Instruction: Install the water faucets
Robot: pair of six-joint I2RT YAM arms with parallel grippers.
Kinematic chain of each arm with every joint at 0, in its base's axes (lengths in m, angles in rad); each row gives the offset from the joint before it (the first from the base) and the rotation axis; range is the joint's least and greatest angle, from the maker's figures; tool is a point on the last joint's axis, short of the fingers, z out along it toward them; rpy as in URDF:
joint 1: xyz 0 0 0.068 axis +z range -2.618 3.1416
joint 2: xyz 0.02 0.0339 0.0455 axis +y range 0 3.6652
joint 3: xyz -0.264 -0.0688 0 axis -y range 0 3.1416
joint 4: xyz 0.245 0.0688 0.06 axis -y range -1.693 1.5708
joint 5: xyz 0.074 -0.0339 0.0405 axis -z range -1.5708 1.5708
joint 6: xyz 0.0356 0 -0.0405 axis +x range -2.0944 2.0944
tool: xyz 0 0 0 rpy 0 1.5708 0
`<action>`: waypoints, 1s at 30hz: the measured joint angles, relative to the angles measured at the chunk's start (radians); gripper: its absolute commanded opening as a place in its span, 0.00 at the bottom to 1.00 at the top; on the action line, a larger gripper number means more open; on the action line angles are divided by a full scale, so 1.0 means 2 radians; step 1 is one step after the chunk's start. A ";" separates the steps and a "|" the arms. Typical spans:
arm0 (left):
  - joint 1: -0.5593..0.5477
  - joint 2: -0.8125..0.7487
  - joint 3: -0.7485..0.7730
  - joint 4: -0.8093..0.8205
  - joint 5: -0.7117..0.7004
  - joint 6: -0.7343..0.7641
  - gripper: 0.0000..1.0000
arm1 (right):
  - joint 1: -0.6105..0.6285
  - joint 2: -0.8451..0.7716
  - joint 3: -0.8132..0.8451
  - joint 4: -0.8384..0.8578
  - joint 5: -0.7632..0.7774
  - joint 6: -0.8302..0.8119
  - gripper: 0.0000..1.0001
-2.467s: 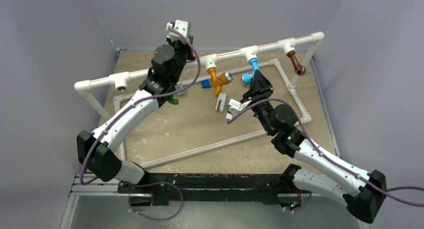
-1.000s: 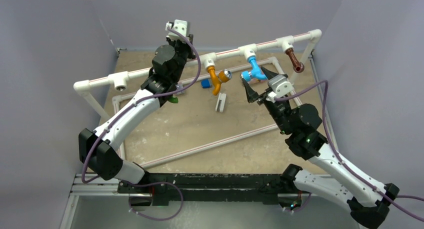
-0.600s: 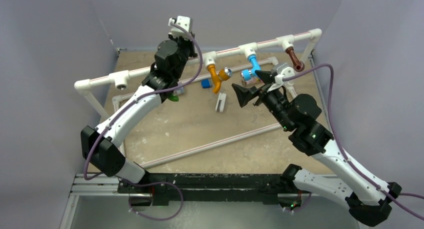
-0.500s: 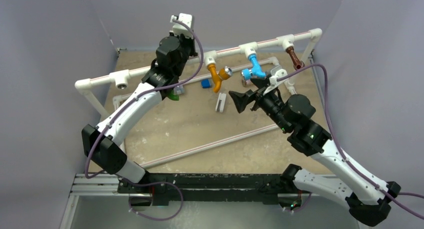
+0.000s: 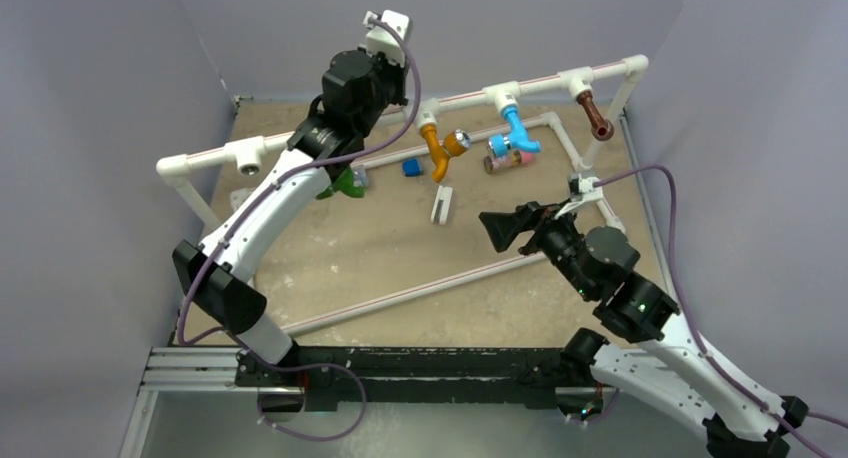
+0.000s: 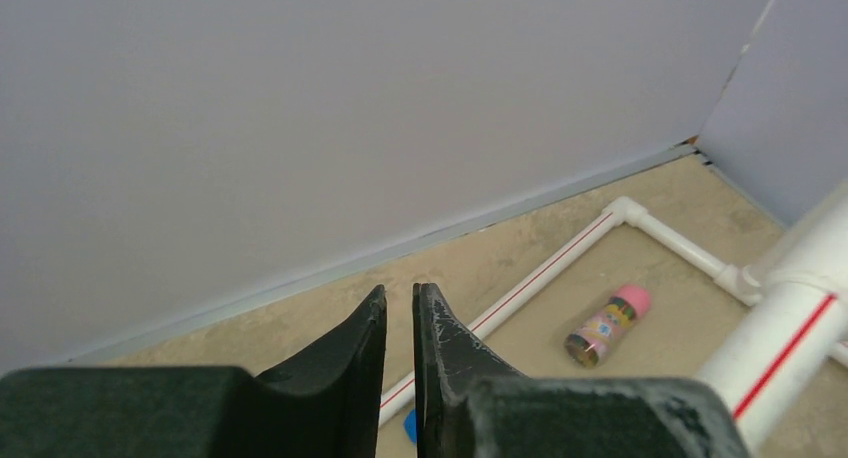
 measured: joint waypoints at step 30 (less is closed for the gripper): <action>-0.004 -0.329 -0.172 -0.226 0.305 -0.161 0.37 | 0.000 0.269 -0.034 -0.024 0.283 0.137 0.99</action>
